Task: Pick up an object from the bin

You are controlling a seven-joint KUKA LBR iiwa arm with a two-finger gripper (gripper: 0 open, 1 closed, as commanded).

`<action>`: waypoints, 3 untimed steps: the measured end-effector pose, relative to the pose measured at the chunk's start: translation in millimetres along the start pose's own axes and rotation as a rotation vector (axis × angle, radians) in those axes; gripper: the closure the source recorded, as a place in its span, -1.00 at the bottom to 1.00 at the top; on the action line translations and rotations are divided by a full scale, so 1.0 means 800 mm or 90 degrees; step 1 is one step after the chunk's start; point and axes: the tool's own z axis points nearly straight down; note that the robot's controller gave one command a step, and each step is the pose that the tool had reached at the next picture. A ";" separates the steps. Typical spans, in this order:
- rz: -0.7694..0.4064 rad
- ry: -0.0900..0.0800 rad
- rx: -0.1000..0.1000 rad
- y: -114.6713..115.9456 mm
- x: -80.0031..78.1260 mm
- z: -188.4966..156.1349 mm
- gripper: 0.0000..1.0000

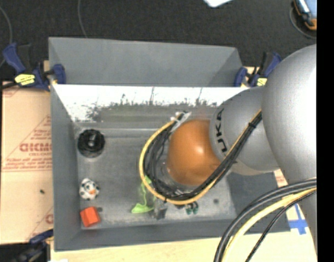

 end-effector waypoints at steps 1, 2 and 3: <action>0.002 0.000 0.000 0.000 0.000 0.000 1.00; 0.003 0.000 -0.001 0.000 0.000 0.000 1.00; 0.004 0.000 -0.001 0.000 0.000 0.000 1.00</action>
Offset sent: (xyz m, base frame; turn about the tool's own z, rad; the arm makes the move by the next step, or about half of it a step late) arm 0.0000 0.0000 0.0000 0.0000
